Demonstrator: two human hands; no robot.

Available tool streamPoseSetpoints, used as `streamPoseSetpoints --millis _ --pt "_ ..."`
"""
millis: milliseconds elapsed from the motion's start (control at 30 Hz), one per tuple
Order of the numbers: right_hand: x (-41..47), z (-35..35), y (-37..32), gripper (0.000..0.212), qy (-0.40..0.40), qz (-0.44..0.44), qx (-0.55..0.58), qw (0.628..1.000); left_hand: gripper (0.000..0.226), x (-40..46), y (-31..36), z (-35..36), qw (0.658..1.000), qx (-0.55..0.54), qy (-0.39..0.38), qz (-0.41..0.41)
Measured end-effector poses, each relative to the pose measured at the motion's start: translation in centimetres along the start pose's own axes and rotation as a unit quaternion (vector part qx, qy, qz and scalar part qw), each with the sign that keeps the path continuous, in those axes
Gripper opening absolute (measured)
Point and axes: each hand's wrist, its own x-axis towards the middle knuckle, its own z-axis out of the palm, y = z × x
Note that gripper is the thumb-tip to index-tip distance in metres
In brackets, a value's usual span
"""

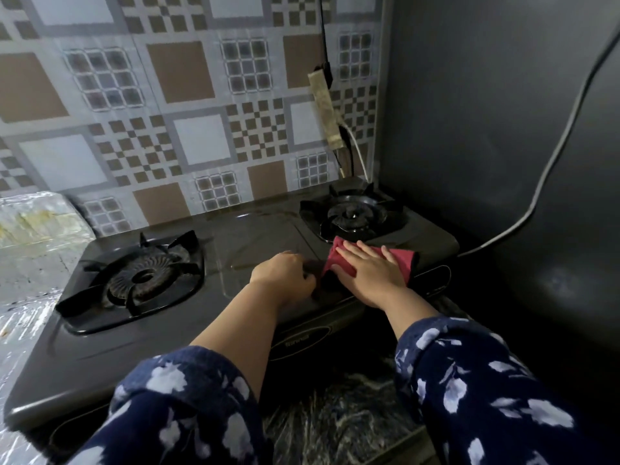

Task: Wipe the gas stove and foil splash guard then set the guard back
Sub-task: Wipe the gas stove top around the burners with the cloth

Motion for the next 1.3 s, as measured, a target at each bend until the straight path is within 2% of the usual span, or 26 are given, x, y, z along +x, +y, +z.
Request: streamPoseSetpoints --millis 233,367,833,1100,1300 --pt "0.2 -0.7 4.6 0.061 0.017 0.062 0.005 0.998 0.048 1.1 1.6 0.6 0.999 0.037 -0.004 0.001" --pt "1.1 -1.0 6.3 0.063 0.018 0.099 0.000 0.995 0.051 1.1 1.3 1.0 0.999 0.031 0.023 0.002" --pt "6.0 -3.6 11.7 0.067 -0.031 0.206 -0.021 0.978 0.054 0.9 1.0 2.0 0.997 0.015 0.081 0.004" --pt "3.8 -2.9 9.9 0.063 -0.024 0.187 -0.022 0.982 0.050 0.7 1.2 1.9 0.997 0.021 0.077 0.014" --pt "0.0 -1.9 4.6 0.059 -0.020 0.131 0.002 0.991 0.047 0.5 1.1 1.5 0.998 0.021 0.053 0.017"
